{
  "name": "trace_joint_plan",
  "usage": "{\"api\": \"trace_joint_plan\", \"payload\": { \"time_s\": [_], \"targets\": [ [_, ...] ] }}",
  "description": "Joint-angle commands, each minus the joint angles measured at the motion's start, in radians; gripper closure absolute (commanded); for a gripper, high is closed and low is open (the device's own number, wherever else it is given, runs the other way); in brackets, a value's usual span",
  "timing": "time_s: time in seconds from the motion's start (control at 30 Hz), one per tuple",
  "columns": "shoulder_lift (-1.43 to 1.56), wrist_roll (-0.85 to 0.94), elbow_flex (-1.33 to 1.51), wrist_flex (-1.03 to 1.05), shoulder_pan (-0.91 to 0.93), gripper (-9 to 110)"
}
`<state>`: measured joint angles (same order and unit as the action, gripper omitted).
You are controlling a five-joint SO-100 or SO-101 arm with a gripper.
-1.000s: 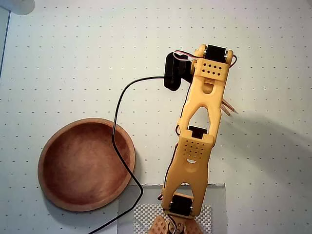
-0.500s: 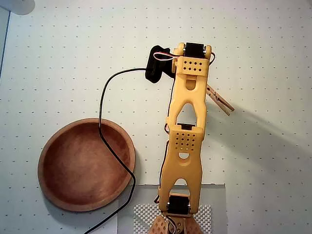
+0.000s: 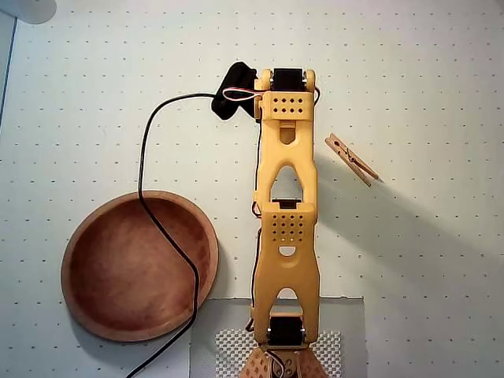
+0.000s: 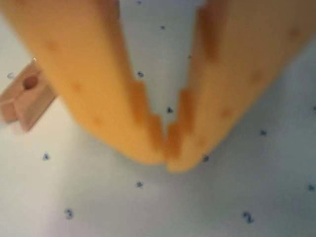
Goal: Grasp a clothespin and put it in the bowl.
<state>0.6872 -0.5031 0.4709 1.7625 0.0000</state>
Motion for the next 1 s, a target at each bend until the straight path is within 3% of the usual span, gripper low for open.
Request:
{"api": "trace_joint_plan", "payload": {
  "time_s": [0.0,0.4,0.97],
  "targets": [
    [0.149,-0.051,-0.063,0.028,-0.002,104],
    [0.143,-0.143,-0.063,0.026,-0.006,104],
    [0.132,-0.155,-0.135,0.026,-0.209,104]
  ]
}}
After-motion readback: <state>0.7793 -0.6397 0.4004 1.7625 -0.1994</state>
